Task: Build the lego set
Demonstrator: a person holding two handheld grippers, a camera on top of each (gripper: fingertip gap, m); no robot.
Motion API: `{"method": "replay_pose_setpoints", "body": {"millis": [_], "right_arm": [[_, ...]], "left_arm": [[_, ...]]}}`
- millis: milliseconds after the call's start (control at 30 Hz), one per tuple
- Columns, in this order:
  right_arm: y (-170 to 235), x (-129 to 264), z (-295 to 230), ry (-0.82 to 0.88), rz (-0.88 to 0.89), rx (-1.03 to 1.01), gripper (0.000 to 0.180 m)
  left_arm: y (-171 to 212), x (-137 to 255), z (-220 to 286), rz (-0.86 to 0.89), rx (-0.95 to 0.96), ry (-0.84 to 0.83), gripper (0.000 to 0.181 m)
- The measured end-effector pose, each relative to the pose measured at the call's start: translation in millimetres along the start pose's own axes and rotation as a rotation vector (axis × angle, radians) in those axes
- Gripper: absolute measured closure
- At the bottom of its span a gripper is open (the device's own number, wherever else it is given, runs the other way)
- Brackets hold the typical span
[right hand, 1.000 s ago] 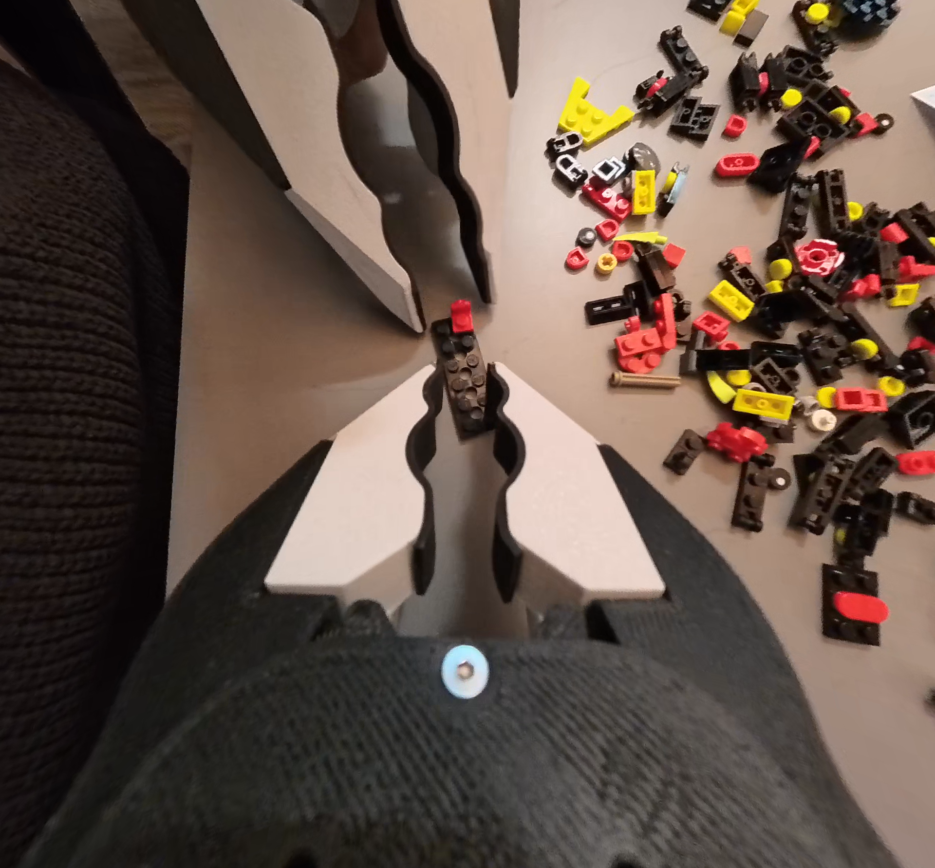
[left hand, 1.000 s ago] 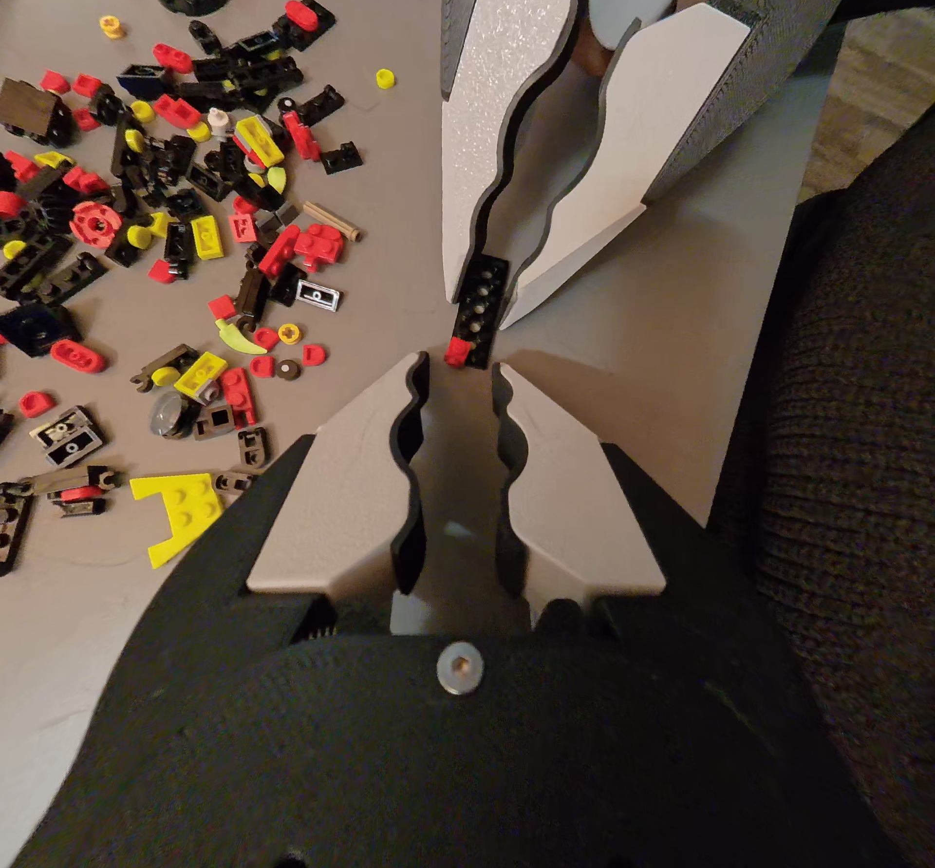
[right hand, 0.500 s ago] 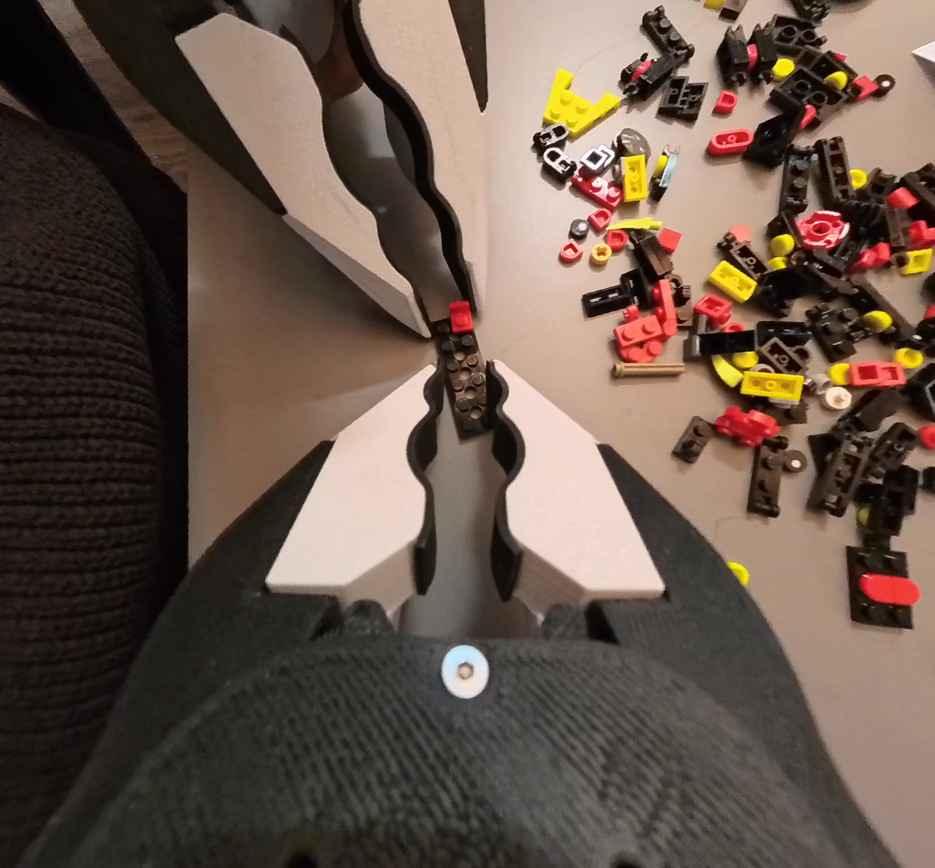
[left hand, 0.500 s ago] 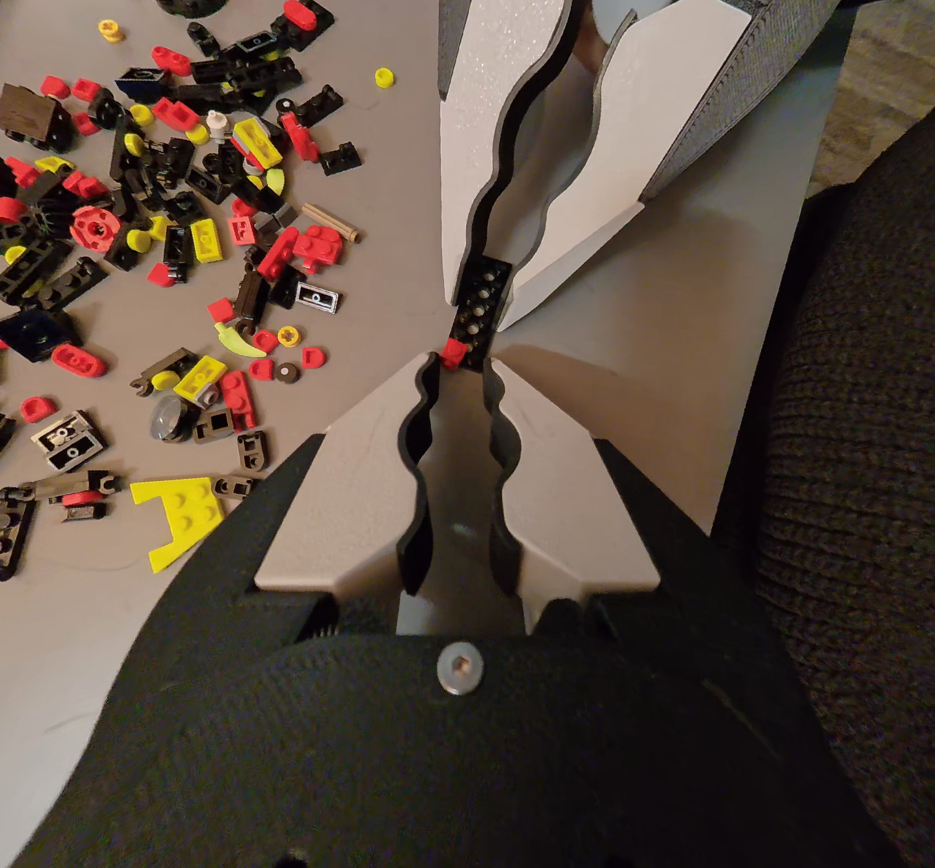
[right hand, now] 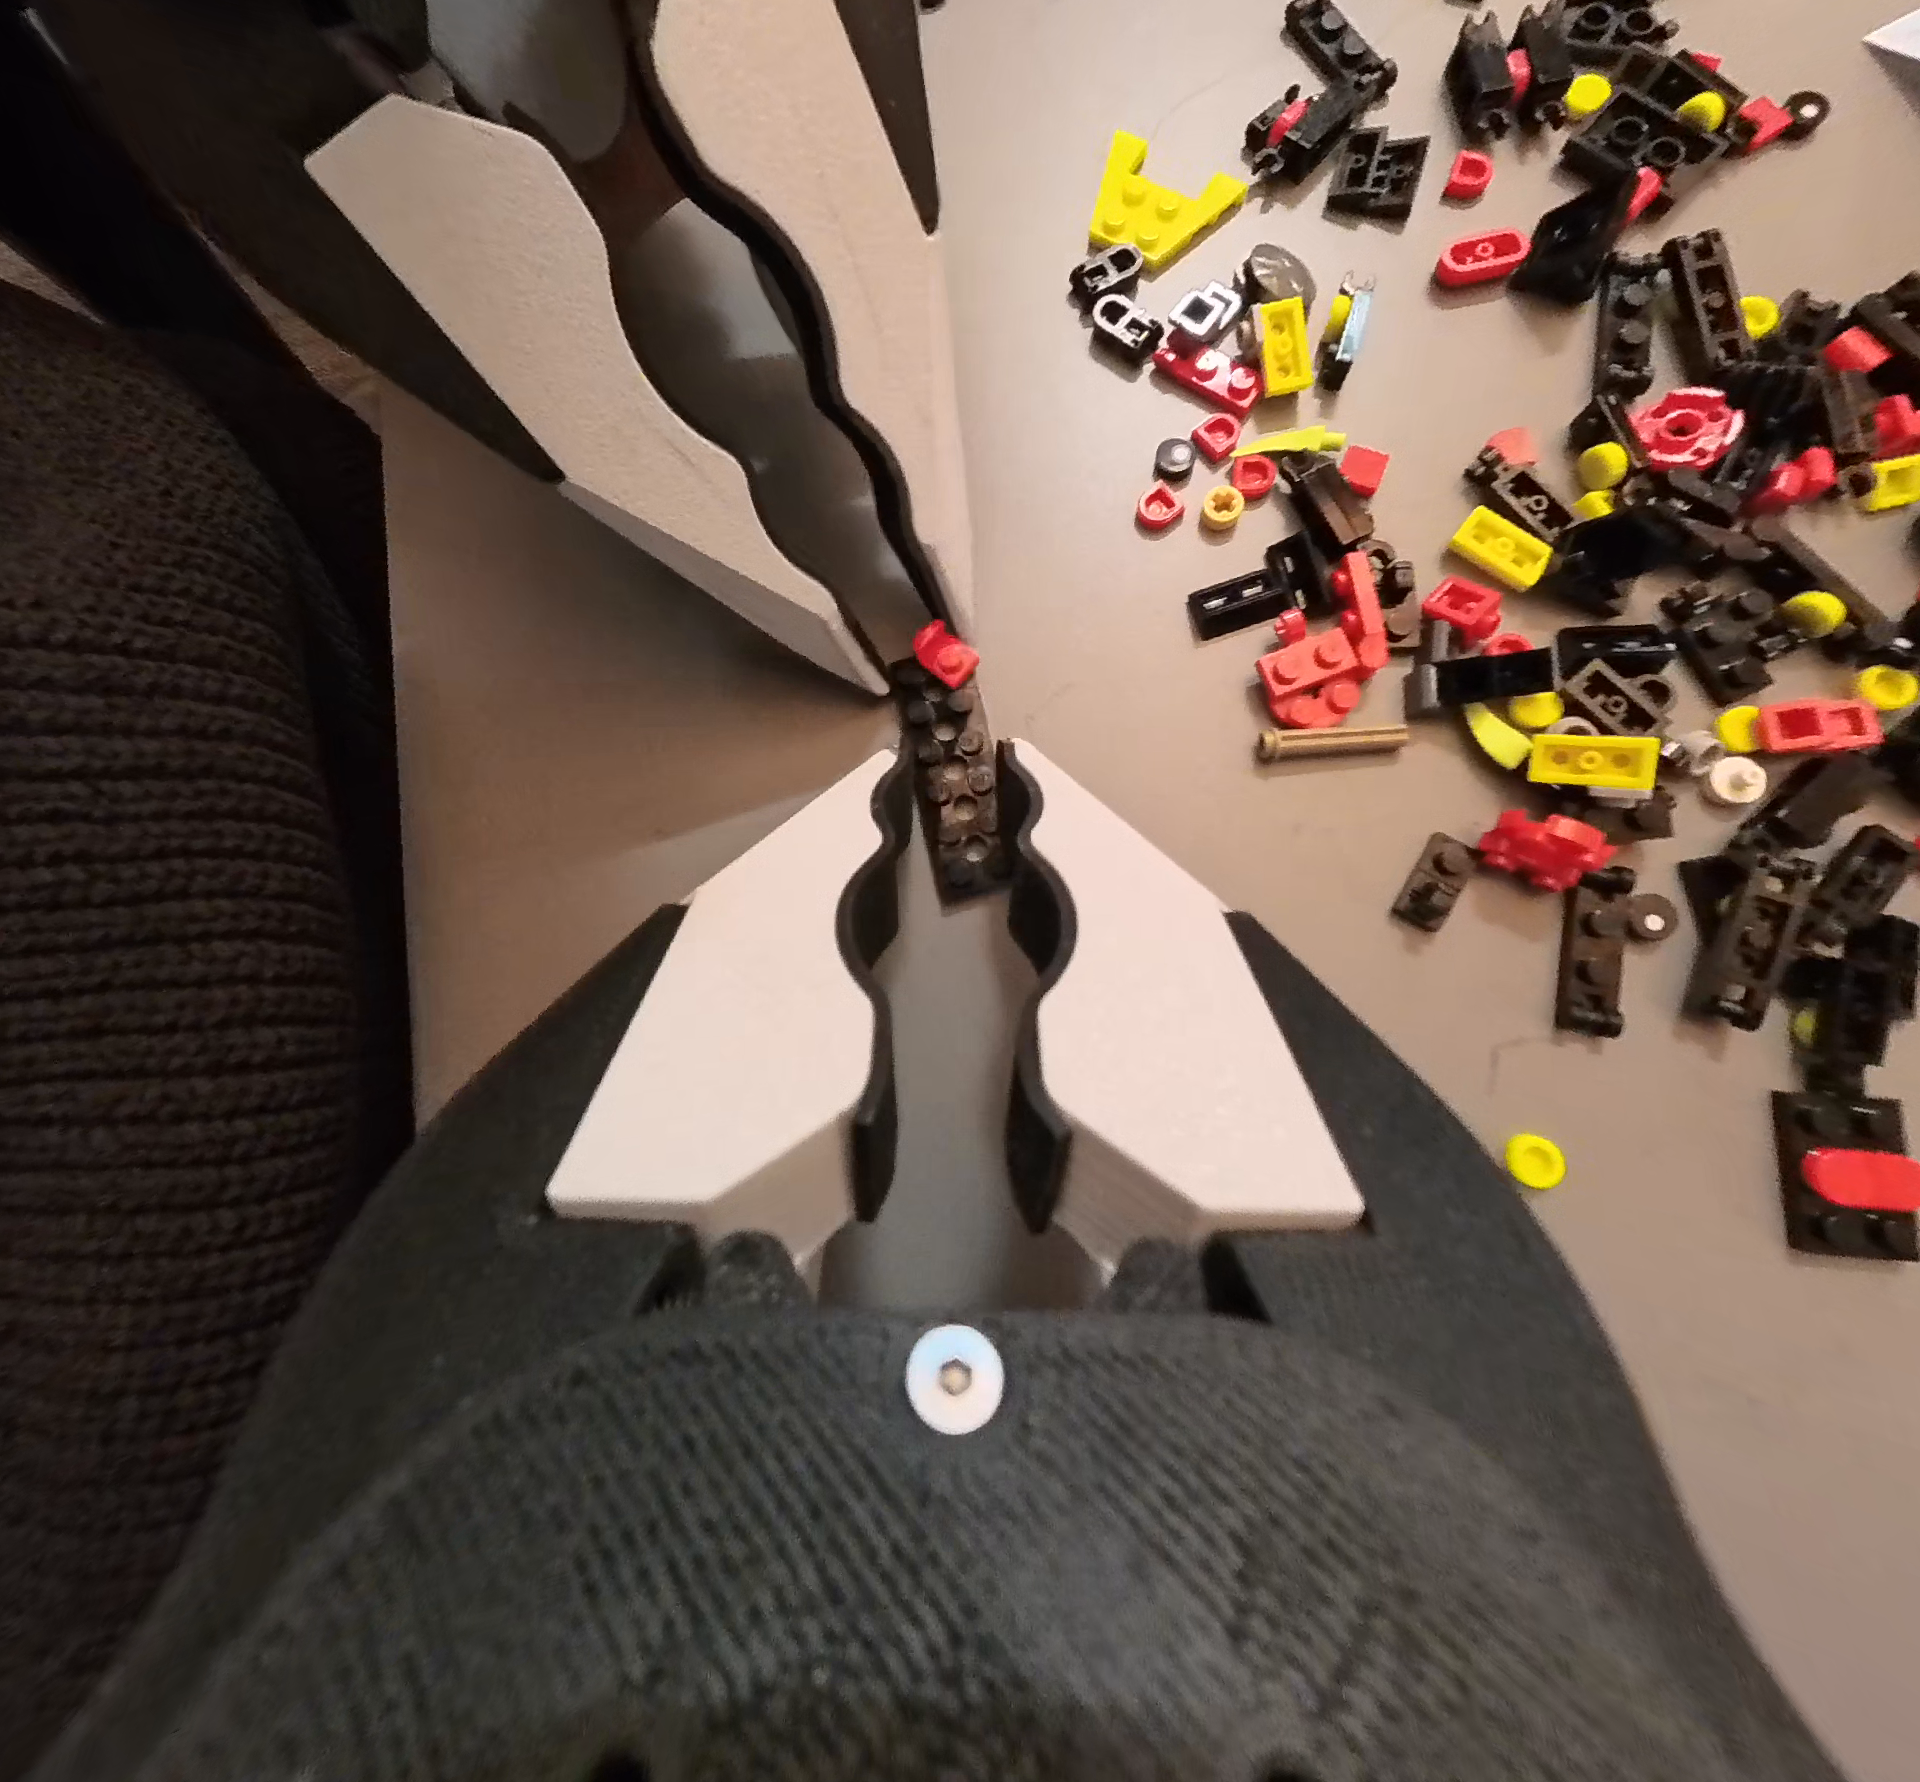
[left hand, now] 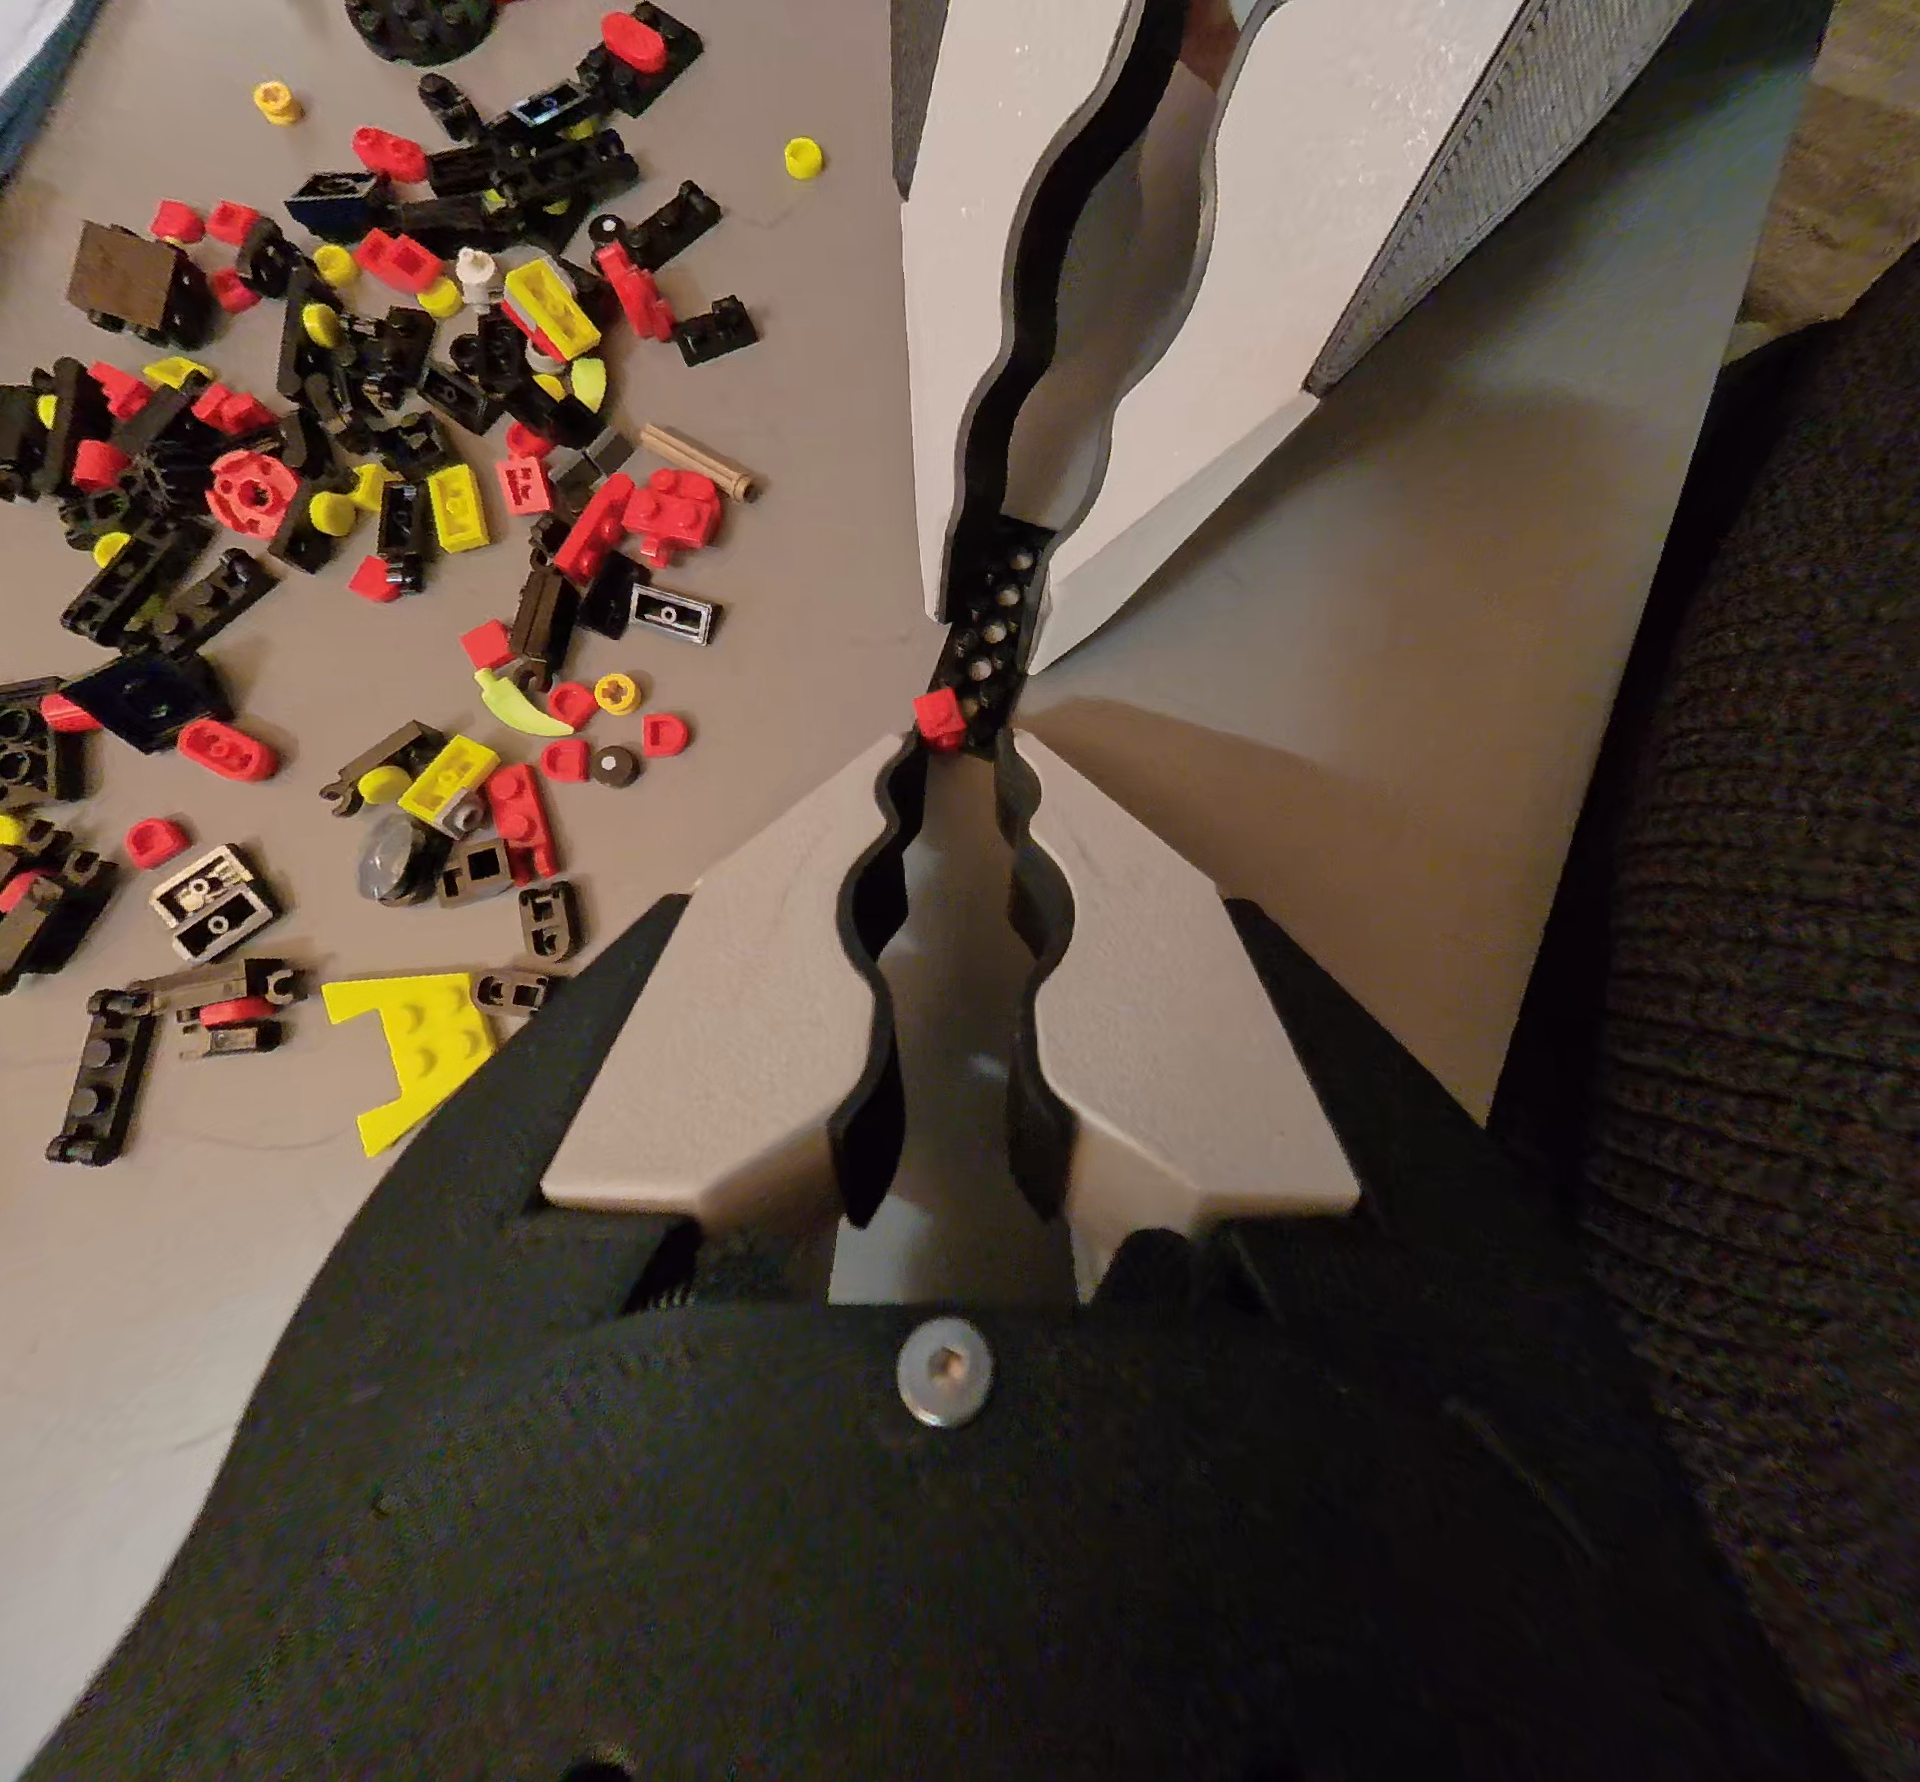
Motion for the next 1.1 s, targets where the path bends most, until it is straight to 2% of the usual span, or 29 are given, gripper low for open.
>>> {"method": "replay_pose_setpoints", "body": {"millis": [167, 300, 533, 867, 1100], "right_arm": [[0, 0, 0, 0.001, 0.003, 0.01, 0.166], [0, 0, 0, -0.012, 0.012, -0.004, 0.166], [0, 0, 0, -0.02, 0.011, 0.01, 0.166], [1, 1, 0, -0.1, 0.002, 0.105, 0.166], [1, 1, -2, -0.15, 0.01, 0.132, 0.166]], "left_arm": [[-1, 0, 1, 0.004, 0.0, 0.004, 0.167], [1, 2, 0, 0.0, 0.025, 0.052, 0.159], [-6, 8, -11, 0.048, 0.169, 0.134, 0.163], [0, 2, -1, -0.003, 0.119, 0.176, 0.175], [2, 3, 2, -0.015, 0.113, 0.213, 0.175]]}}
Point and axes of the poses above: each gripper's, where its closed fingertips meet, x back along the fingers, y out of its underside, z = x × y across the jaws, the point moved 3 cm from there along x, back along the fingers, and after that the axes turned 14 degrees about x, right-handed, at the moved point
